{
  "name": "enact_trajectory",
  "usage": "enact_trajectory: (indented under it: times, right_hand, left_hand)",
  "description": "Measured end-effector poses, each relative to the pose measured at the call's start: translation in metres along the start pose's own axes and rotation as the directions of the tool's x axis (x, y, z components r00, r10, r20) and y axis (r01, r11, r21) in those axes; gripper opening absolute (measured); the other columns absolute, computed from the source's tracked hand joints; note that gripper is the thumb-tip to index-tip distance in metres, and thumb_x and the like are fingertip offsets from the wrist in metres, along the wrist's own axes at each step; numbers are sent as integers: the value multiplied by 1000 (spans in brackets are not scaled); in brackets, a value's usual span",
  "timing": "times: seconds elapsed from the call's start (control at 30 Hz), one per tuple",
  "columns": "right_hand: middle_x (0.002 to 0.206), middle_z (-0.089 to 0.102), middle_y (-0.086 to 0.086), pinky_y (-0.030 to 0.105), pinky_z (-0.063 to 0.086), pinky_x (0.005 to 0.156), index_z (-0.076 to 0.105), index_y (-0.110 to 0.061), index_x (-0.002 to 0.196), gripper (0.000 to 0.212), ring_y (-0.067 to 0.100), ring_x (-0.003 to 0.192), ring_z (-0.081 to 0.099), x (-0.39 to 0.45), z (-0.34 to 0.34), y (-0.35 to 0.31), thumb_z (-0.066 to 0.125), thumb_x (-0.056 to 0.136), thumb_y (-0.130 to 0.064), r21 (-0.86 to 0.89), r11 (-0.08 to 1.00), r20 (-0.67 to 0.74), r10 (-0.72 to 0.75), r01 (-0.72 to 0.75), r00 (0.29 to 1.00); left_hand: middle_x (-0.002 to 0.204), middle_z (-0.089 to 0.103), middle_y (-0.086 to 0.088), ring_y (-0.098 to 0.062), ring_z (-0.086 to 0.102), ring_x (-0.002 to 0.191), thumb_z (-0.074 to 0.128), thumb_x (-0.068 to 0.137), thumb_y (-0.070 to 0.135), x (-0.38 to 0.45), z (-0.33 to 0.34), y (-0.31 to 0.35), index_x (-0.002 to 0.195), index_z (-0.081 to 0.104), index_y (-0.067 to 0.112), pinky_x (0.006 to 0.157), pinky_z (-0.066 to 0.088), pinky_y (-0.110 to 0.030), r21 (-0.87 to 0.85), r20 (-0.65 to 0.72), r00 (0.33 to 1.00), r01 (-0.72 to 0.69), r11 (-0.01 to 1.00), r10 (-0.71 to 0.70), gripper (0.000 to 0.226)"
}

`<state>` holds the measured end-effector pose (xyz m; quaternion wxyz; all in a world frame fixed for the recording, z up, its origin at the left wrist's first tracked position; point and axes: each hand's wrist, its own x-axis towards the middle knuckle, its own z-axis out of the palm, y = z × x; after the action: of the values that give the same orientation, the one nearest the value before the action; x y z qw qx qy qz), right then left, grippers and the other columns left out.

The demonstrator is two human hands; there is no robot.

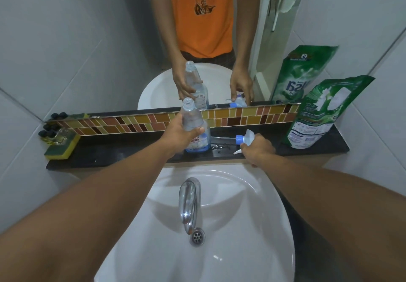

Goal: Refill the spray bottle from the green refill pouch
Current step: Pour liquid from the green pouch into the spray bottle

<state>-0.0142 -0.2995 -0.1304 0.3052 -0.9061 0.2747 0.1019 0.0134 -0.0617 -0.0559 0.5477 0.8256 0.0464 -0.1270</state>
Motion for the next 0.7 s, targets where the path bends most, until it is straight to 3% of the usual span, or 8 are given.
enact_trajectory:
  times: [0.27,0.53,0.57,0.63,0.7]
  right_hand:
    - [106,59,7,42,62,77,51,-17,137,51,26,85,64,4,5,2,65,95,-43,9,1000,-7,24,-24,1000]
    - [109,54,6,40,63,61,51,-17,136,53,28,86,62,-7,-5,3,68,93,-42,-21,998,-21,56,-56,998]
    - [107,53,6,38,63,59,51,-17,137,53,28,86,62,-10,-7,4,68,93,-41,-25,997,-27,68,-69,997]
    - [106,53,5,35,60,53,50,-17,136,53,27,83,62,-16,-12,8,69,93,-39,-43,996,-31,80,-81,996]
    - [113,58,6,30,49,46,51,-16,134,50,27,86,62,-19,-18,16,70,93,-38,-71,995,-20,68,-69,997]
  left_hand:
    - [132,62,5,-17,58,121,80,81,23,-2,-10,0,137,50,28,101,50,-52,79,47,998,-39,996,36,64]
    - [134,59,5,-10,55,114,83,79,21,-6,-10,-7,135,49,26,97,52,-44,112,11,998,-67,991,67,66]
    - [137,57,4,-8,54,111,82,79,21,-7,-12,-10,134,48,26,93,54,-41,130,-1,998,-55,990,56,64]
    - [136,57,2,-6,57,101,82,79,26,-12,-16,-17,128,48,25,72,57,-26,193,-23,1000,-17,981,22,59]
    - [127,59,2,-5,60,85,82,79,33,-19,-19,-27,129,46,23,55,47,-17,255,-40,999,45,966,-35,62]
